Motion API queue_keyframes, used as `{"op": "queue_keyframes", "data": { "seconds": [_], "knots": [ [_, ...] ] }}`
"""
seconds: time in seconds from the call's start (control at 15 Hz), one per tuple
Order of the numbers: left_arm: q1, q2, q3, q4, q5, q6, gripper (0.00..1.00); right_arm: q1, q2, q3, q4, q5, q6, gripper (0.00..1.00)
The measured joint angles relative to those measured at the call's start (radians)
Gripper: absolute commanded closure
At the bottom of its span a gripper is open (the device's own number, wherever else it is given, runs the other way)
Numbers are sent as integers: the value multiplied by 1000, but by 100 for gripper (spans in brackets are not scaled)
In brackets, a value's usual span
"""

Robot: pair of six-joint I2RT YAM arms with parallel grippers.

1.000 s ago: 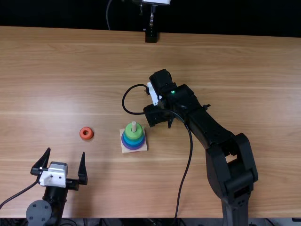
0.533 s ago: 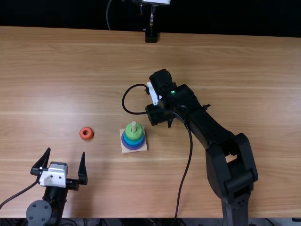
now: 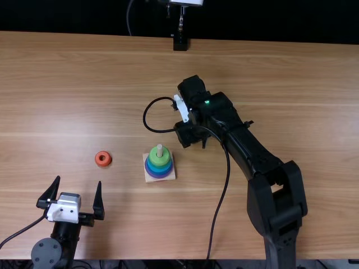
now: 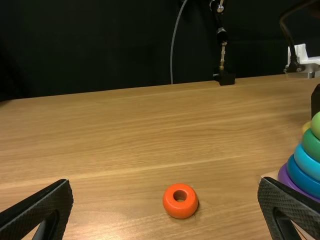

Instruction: Build the Hanoi tower: stack the rings onto the peg from bottom to top in this color order: purple, dark blue, light blue, dark green, light green, yellow, orange.

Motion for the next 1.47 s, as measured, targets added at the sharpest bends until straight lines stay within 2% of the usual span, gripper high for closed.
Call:
{"op": "queue_keyframes", "data": {
  "seconds": [0.47,0.8,1.07,1.47],
  "knots": [
    [0,0,0,0,0,0,0,0,-53,94,-117,1,-33,100],
    [0,0,0,0,0,-1,0,0,-154,185,-208,2,-38,100],
    [0,0,0,0,0,-1,0,4,-243,193,-253,2,-38,100],
    [0,0,0,0,0,0,0,93,-280,206,-254,2,-36,100]
  ]
}}
